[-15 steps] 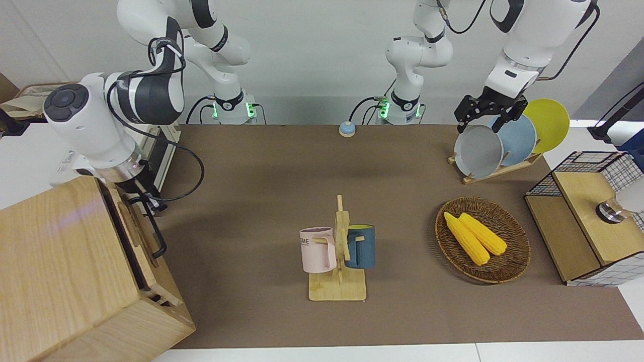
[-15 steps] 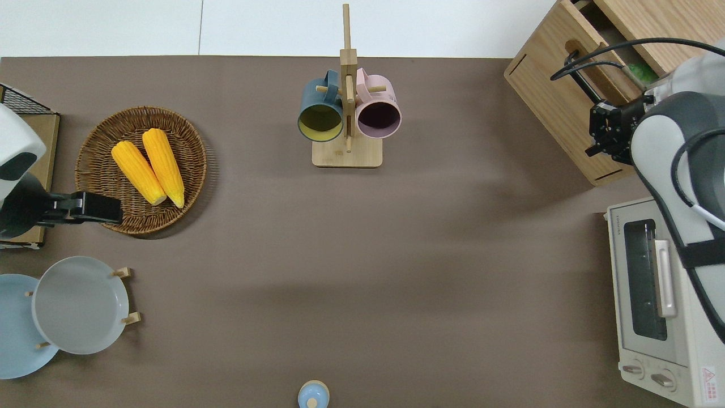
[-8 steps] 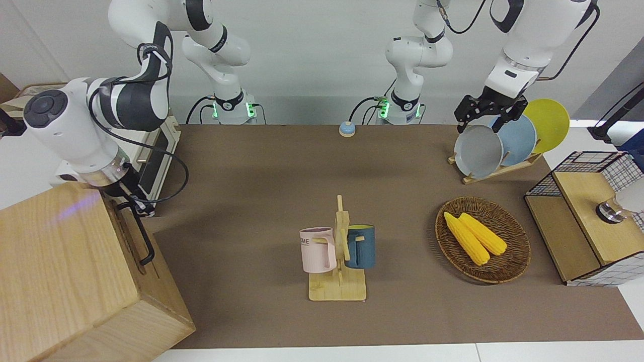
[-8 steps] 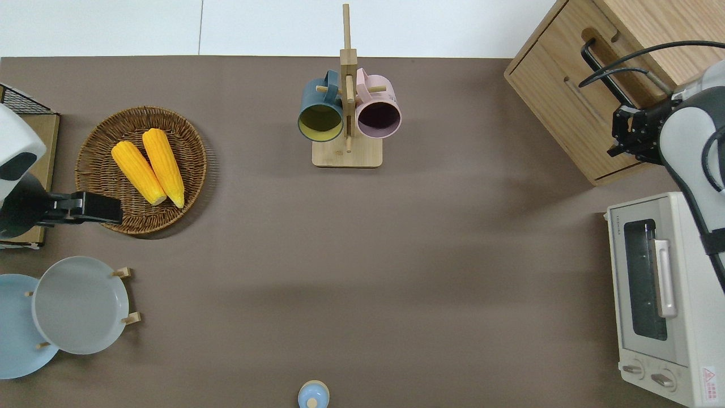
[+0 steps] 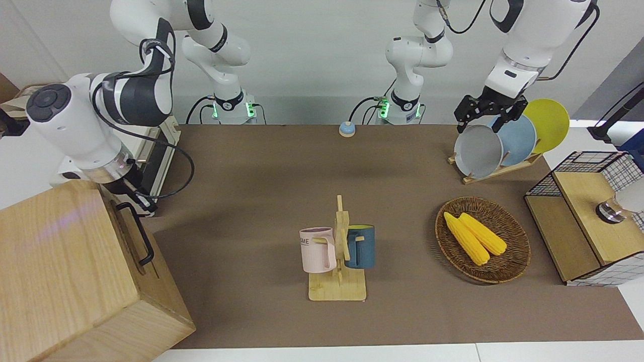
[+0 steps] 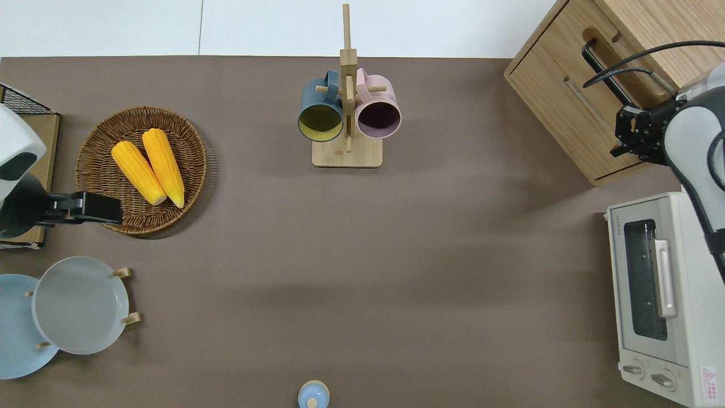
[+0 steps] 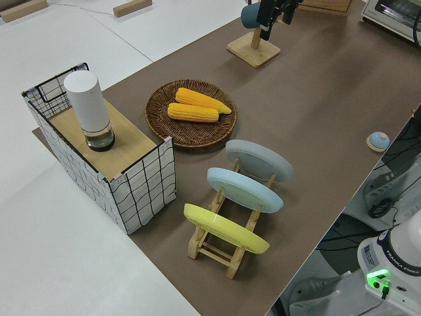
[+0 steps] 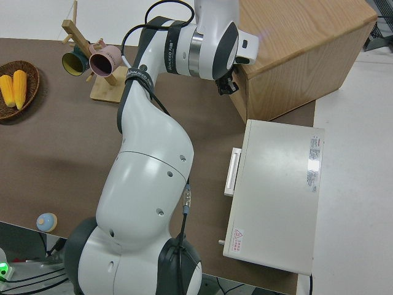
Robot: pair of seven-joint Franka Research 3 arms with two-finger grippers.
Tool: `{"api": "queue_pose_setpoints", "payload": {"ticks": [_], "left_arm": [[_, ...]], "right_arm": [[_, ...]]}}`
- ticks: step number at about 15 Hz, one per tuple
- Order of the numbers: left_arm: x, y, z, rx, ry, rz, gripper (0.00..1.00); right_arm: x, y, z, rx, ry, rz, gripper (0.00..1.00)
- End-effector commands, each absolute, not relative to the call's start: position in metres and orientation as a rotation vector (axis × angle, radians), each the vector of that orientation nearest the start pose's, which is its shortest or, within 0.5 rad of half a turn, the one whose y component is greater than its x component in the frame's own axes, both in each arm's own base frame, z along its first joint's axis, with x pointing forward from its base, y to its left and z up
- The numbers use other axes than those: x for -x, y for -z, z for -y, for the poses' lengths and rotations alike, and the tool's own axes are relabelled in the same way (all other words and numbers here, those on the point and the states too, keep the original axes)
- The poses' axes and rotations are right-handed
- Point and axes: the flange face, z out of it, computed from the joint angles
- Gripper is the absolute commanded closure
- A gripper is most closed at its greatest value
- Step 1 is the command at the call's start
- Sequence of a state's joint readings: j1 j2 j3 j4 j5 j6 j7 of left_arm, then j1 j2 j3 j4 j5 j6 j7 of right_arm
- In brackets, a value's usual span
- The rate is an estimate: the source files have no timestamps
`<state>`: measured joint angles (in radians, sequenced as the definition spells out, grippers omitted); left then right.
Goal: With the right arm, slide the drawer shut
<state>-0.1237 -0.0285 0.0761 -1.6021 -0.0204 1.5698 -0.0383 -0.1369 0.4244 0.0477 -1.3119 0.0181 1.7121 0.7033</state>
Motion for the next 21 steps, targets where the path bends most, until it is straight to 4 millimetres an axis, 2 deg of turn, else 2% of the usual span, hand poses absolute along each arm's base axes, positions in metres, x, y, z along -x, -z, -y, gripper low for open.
{"api": "queue_pose_setpoints", "payload": {"ticks": [1, 3, 5, 6, 7, 9, 13, 15, 18, 20, 21], "left_arm": [[-0.541, -0.63, 0.026, 3.152, -0.013, -0.017, 0.0], [-0.541, -0.63, 0.026, 3.152, -0.013, -0.017, 0.0], [-0.541, -0.63, 0.026, 3.152, -0.013, -0.017, 0.0], [-0.541, -0.63, 0.026, 3.152, -0.013, -0.017, 0.0], [-0.541, -0.63, 0.026, 3.152, -0.013, -0.017, 0.0], [-0.541, -0.63, 0.026, 3.152, -0.013, -0.017, 0.0], [-0.541, -0.63, 0.026, 3.152, -0.013, -0.017, 0.0], [-0.541, -0.63, 0.026, 3.152, -0.013, -0.017, 0.0], [-0.541, -0.63, 0.027, 3.152, -0.013, -0.02, 0.0], [-0.541, -0.63, 0.026, 3.152, -0.011, -0.017, 0.0], [-0.541, -0.63, 0.026, 3.152, -0.013, -0.017, 0.0]], "right_arm": [[-0.662, -0.545, 0.033, 2.902, -0.026, -1.123, 1.0], [-0.651, -0.565, 0.024, 2.905, -0.007, -1.094, 0.99], [-0.638, -0.579, 0.012, 2.924, -0.04, -1.066, 0.848], [-0.628, -0.589, 0.005, 2.938, -0.057, -1.058, 0.516], [-0.622, -0.594, 0.0, 2.95, -0.065, -1.053, 0.312], [-0.61, -0.603, -0.006, 2.982, -0.069, -0.978, 0.016], [-0.583, -0.616, -0.006, 3.1, -0.17, -0.496, 0.015], [-0.57, -0.63, -0.004, 3.102, -0.173, -0.438, 0.015], [-0.542, -0.663, -0.004, 3.099, -0.138, -0.421, 0.015], [-0.533, -0.673, -0.005, 3.102, -0.14, -0.397, 0.013], [-0.524, -0.684, -0.003, 3.105, -0.112, -0.349, 0.013]]}}
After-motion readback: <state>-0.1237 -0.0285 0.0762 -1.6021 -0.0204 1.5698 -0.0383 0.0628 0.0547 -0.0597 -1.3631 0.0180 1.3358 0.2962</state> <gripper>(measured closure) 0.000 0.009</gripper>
